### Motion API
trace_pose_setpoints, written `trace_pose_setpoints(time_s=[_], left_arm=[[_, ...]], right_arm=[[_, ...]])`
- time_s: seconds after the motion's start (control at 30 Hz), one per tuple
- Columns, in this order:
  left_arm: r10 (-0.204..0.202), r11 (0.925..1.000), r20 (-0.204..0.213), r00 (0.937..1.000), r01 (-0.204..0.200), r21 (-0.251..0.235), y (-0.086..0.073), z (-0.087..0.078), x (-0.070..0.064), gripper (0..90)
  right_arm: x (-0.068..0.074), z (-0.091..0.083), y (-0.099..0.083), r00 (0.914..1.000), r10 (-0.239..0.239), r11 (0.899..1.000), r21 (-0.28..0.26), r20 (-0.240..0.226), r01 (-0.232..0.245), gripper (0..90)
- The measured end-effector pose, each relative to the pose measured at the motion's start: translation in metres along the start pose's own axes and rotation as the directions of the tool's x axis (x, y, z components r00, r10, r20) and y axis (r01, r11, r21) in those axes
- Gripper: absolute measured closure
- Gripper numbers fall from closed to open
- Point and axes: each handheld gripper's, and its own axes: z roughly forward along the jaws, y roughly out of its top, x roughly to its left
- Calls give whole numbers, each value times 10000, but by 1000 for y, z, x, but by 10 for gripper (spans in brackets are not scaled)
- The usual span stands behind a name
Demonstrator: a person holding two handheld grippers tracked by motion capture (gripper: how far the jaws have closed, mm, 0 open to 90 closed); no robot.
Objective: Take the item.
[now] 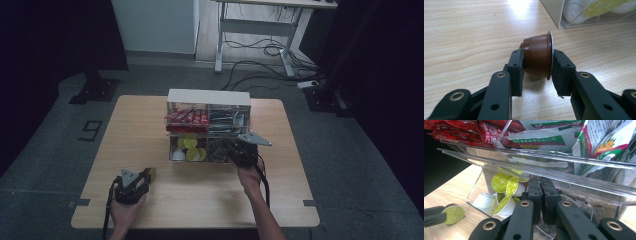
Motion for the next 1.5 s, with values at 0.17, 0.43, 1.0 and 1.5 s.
trace_pose_setpoints(time_s=[0.17, 0.43, 1.0, 1.5], left_arm=[[-18, 10000, -82, 10000, 19, 22, 0, 1, 2, 650], [-17, 9999, -130, 9999, 19, 157, -2, 3, 3, 587], [-79, 9999, -126, 9999, 81, 141, -2, 2, 6, 578], [183, 9998, 579, 9982, -188, 68, -2, -6, 13, 400]], right_arm=[[0, 0, 0, 10000, -8, 10000, 3, -10, 8, 862], [0, -1, 0, 10000, 1, 10000, 13, -12, -1, 861], [-1, -1, 1, 10000, -9, 10000, 16, -22, 9, 860], [-3, -4, 0, 10000, 18, 10000, -34, -19, -18, 857]])
